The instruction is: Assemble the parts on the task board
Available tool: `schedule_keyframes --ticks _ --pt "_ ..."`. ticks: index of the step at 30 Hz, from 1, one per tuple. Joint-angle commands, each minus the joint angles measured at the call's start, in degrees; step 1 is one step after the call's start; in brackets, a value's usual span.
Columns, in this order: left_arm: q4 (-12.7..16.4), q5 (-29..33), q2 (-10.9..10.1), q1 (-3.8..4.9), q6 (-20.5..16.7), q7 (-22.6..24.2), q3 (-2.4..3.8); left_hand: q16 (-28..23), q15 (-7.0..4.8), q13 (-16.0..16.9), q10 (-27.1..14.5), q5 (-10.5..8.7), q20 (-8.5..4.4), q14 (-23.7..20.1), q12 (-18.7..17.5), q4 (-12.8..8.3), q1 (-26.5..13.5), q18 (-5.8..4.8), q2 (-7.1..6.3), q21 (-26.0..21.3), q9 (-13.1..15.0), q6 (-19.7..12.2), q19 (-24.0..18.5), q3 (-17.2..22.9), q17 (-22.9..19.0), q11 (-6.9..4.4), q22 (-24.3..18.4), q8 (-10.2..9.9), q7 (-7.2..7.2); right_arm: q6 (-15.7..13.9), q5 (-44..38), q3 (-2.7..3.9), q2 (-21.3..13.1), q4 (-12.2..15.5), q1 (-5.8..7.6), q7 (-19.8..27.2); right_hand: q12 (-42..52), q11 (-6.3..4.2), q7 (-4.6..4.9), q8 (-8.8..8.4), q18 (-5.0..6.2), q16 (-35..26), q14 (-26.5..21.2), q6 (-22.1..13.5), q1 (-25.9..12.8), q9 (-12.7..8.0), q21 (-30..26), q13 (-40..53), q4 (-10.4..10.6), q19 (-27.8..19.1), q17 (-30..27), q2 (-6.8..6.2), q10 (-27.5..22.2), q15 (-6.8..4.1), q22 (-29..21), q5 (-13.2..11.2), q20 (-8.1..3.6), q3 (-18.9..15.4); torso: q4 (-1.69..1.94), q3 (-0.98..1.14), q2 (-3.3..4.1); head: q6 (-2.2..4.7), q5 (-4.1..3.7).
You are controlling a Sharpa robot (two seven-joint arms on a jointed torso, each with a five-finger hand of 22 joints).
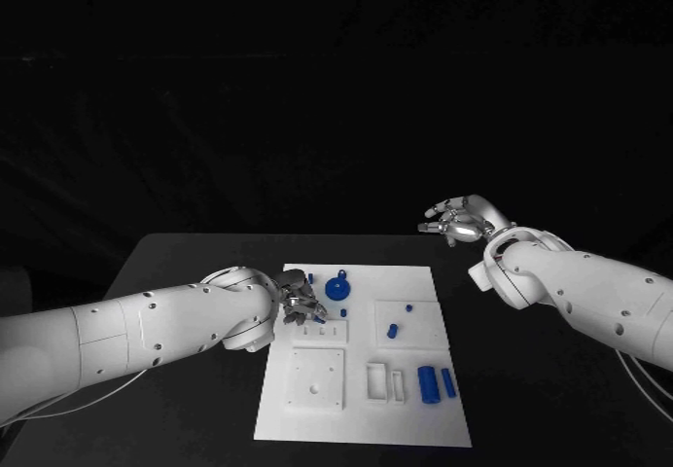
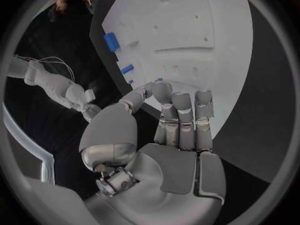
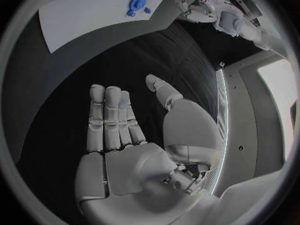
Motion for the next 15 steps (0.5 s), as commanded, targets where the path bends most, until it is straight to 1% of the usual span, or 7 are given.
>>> schedule_keyframes --ticks 1,4,6,7,8,13,15 --pt "-0.62 0.23 0.38 0.08 1.86 0.13 0.07 0.41 -1.43 0.07 -0.9 -0.05 -7.09 0.78 0.51 -0.87 -0.39 0.53 0.43 0.34 11.64 8.39 0.36 0.72 -0.11 -1.16 1.27 0.1 -6.41 1.69 2.69 0.12 0.41 0.58 0.53 1.47 -0.78 0.25 0.64 0.08 2.63 -1.19 -1.55 -0.23 -0.46 0.05 -1.28 -1.5 -0.41 -1.17 -0.56 0.65 -1.35 0.47 -0.18 0.45 0.97 -0.07 -0.14 0.0 0.13 -0.71 0.21" --pt "-1.31 0.2 1.16 0.06 1.95 -0.19 0.07 0.48 -1.45 0.04 -1.02 -0.23 -7.13 0.72 0.65 -0.84 -0.48 0.54 0.52 0.43 11.78 8.36 0.33 0.76 -0.18 -1.17 1.26 0.02 -6.41 3.41 2.91 0.25 0.47 1.01 0.81 1.75 -3.4 0.85 1.01 0.26 2.19 -4.48 -4.52 -0.23 -0.82 0.1 -4.59 -5.28 -0.75 -4.77 -2.59 1.23 -2.83 1.4 -1.25 0.73 2.41 0.37 -0.3 0.12 0.13 -0.91 0.15" --pt "-1.61 0.21 1.48 -0.21 1.9 -0.3 0.08 0.53 -1.46 0.0 -1.14 -0.41 -7.16 0.66 0.76 -0.79 -0.58 0.54 0.61 0.5 11.9 8.33 0.3 0.79 -0.27 -1.16 1.26 -0.06 -6.4 3.84 4.25 0.36 0.52 1.35 0.89 2.23 -10.89 1.5 1.01 1.04 1.5 -10.39 -6.86 0.77 -1.14 0.29 -9.59 -13.0 -1.42 -8.78 -6.33 2.01 -2.35 3.69 -3.89 0.32 4.22 1.76 -0.26 0.12 0.1 -1.1 -0.01" --pt "-1.75 0.21 1.59 -0.28 1.91 -0.35 0.08 0.54 -1.46 -0.02 -1.17 -0.46 -7.17 0.64 0.8 -0.76 -0.61 0.53 0.65 0.52 11.93 8.31 0.28 0.81 -0.29 -1.16 1.25 -0.09 -6.4 4.07 4.76 0.38 0.56 1.38 0.93 2.4 -13.79 1.72 1.16 1.23 1.25 -12.56 -8.18 1.01 -1.44 0.31 -11.2 -15.63 -1.55 -10.31 -7.61 2.27 -2.73 4.4 -4.72 0.43 4.73 2.1 -0.27 0.11 0.11 -1.23 0.0" --pt "-1.95 0.21 1.75 -0.37 1.85 -0.4 0.08 0.56 -1.46 -0.04 -1.22 -0.54 -7.18 0.61 0.84 -0.73 -0.66 0.53 0.7 0.54 11.99 8.29 0.25 0.82 -0.34 -1.15 1.25 -0.13 -6.39 4.52 5.58 0.41 0.67 1.41 1.0 2.7 -18.01 2.49 1.13 1.48 0.88 -15.54 -9.53 1.3 -1.53 0.33 -13.46 -19.56 -1.84 -12.4 -9.48 2.41 -2.8 5.56 -5.95 0.34 5.49 2.67 -0.2 0.07 0.08 -1.41 -0.06" --pt "-2.57 0.16 2.08 -0.96 1.55 -0.05 0.09 0.64 -1.46 -0.13 -1.34 -0.82 -7.2 0.53 1.0 -0.68 -0.79 0.51 0.79 0.61 12.17 8.27 0.15 0.87 -0.47 -1.14 1.24 -0.24 -6.38 6.1 8.11 0.51 1.09 1.15 1.11 4.17 -28.89 3.44 0.94 1.99 0.85 -23.83 -10.13 1.88 -1.0 -0.03 -18.66 -31.66 -2.19 -15.53 -14.59 3.07 1.93 7.54 -9.14 0.03 7.64 2.72 -0.15 0.1 0.07 -1.87 -0.15" --pt "-2.74 -0.23 2.15 -1.1 1.61 0.0 0.09 0.77 -1.47 -0.16 -1.32 -1.09 -7.22 0.53 1.2 -0.63 -0.89 0.49 0.8 0.67 12.33 8.35 0.07 0.88 -0.53 -1.16 1.23 -0.26 -6.4 6.59 8.12 0.51 1.24 1.14 1.14 4.5 -32.4 3.26 0.7 2.28 1.24 -26.5 -9.46 2.44 -0.52 -0.2 -20.14 -35.36 -2.25 -15.74 -16.26 3.5 4.93 8.03 -10.33 -0.1 8.39 2.82 -0.12 0.11 0.07 -1.94 -0.14"
